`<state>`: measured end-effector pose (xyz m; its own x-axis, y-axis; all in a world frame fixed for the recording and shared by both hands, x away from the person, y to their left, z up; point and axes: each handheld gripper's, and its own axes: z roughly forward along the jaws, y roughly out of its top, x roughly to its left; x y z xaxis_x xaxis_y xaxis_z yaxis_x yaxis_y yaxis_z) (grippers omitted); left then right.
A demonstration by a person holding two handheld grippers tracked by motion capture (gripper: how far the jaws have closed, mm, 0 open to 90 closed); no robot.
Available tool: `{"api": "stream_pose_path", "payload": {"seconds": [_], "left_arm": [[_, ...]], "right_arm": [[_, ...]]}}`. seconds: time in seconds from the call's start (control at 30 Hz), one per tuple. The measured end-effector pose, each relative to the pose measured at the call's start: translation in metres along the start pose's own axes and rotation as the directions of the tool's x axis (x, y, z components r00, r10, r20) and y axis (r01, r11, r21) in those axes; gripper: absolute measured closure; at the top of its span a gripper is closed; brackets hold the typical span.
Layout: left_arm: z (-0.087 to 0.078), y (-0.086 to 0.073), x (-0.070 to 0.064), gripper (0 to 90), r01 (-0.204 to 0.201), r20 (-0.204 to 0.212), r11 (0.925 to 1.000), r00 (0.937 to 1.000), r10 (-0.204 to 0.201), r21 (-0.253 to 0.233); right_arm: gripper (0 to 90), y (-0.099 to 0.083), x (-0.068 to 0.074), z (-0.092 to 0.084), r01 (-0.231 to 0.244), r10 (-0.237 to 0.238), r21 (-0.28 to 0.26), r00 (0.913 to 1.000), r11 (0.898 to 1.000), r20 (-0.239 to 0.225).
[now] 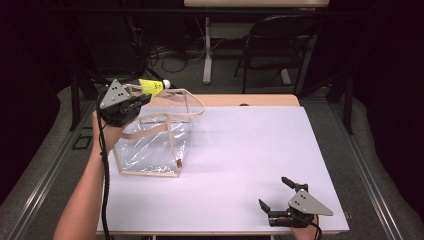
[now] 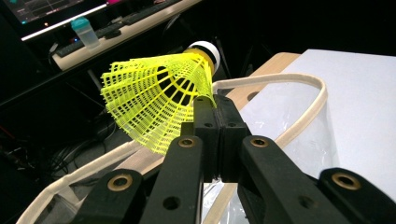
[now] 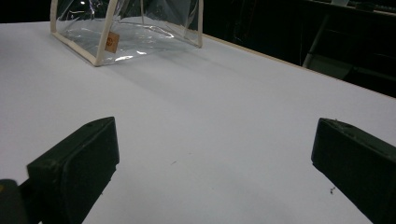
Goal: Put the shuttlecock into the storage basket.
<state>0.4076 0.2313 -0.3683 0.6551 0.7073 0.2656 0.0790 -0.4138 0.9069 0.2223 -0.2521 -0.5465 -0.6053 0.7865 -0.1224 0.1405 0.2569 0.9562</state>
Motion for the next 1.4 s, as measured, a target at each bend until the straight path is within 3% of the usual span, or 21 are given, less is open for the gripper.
{"api": "stream_pose_path", "payload": {"seconds": [0.6, 1.4], "left_arm": [[0.001, -0.010, 0.004, 89.4, 0.010, -0.010, 0.9994, 0.9999, -0.010, 0.033], [0.009, -0.019, 0.007, 89.0, 0.002, 0.025, 0.9950, 0.9997, -0.004, 0.099]], "right_arm": [[0.3, 0.001, 0.001, 0.000, -0.002, 0.002, -0.002, 1.0000, 1.000, 0.001], [0.3, 0.000, 0.000, 0.001, -0.004, 0.004, 0.007, 1.0000, 1.000, 0.001]]}}
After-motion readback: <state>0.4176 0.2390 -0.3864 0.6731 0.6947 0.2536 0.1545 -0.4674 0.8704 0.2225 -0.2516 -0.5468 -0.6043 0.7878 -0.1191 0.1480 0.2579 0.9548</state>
